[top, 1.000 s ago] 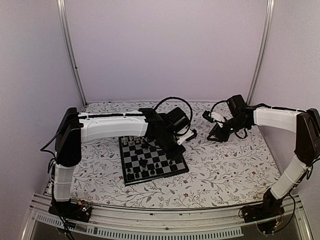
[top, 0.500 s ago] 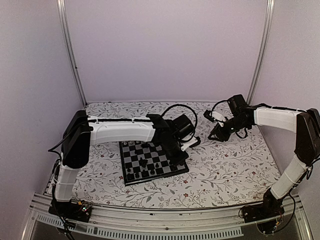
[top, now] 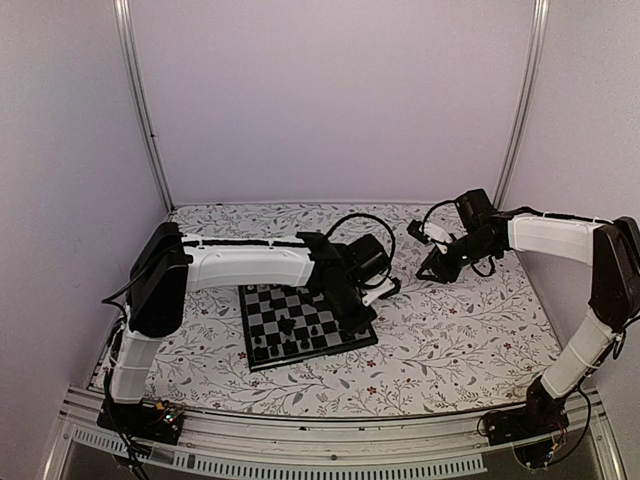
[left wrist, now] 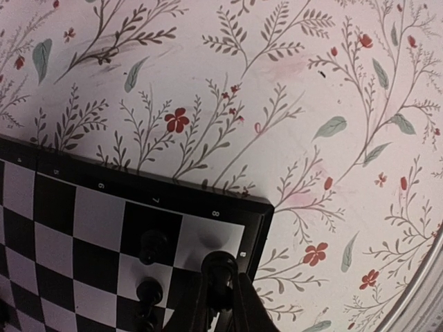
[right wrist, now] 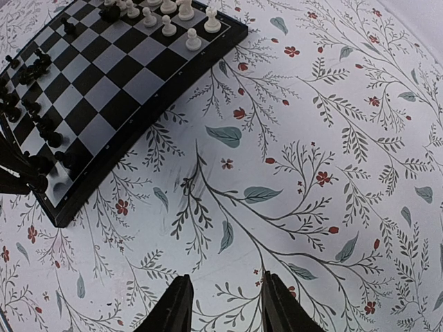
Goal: Set up the chess pieces on the board
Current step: Place the chess piece on the chessboard.
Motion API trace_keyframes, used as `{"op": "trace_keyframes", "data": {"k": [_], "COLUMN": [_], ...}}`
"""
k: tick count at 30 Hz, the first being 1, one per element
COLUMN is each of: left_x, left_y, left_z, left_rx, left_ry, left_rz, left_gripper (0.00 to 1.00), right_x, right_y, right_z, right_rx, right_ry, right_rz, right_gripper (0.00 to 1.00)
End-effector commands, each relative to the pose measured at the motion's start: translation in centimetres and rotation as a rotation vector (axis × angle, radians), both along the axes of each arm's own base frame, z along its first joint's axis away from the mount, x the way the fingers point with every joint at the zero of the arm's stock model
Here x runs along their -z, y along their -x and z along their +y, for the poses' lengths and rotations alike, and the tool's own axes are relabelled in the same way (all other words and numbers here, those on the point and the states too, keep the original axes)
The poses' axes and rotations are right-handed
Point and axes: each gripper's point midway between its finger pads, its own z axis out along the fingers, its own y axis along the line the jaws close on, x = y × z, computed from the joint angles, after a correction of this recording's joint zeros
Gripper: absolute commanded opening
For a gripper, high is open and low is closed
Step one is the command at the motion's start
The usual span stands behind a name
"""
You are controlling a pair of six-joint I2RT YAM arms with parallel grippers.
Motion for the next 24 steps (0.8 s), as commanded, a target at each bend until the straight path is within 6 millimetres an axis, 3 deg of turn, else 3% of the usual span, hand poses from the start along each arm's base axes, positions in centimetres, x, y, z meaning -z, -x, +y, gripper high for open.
{"op": "trace_keyframes", "data": {"k": [1, 6, 14, 19, 22, 24], "left_x": [0.6, 0.8, -0.8, -5.8, -8.9, -9.6], "left_y": [0.5, 0.5, 0.4, -0.2, -1.9, -3.1], "left_z": [-0.5, -0.5, -0.8, -0.7, 1.0, 3.0], "left_rx": [0.025, 0.023, 0.021, 0.024, -0.025, -0.061], "left_ry": [-0.02, -0.021, -0.005, 0.059, 0.073, 0.053], "left_rz": [-0.002, 0.001, -0.012, -0.091, -0.197, -0.244], "left_gripper": [0.15, 0.18, 0.21, 0.23, 0.28, 0.33], "right_x": [-0.1, 0.0, -0.1, -0.3, -0.3, -0.3], "right_y": [-0.6, -0.5, -0.4, -0.3, -0.2, -0.1], "right_z": [0.2, 0.2, 0.4, 0.4, 0.5, 0.6], "right_rx": [0.002, -0.002, -0.008, -0.011, -0.017, -0.024], "right_ry": [-0.012, -0.011, -0.018, -0.026, -0.031, -0.036], "right_rz": [-0.007, 0.002, 0.003, 0.003, 0.009, 0.011], "right_gripper": [0.36, 0.36, 0.36, 0.36, 0.36, 0.36]}}
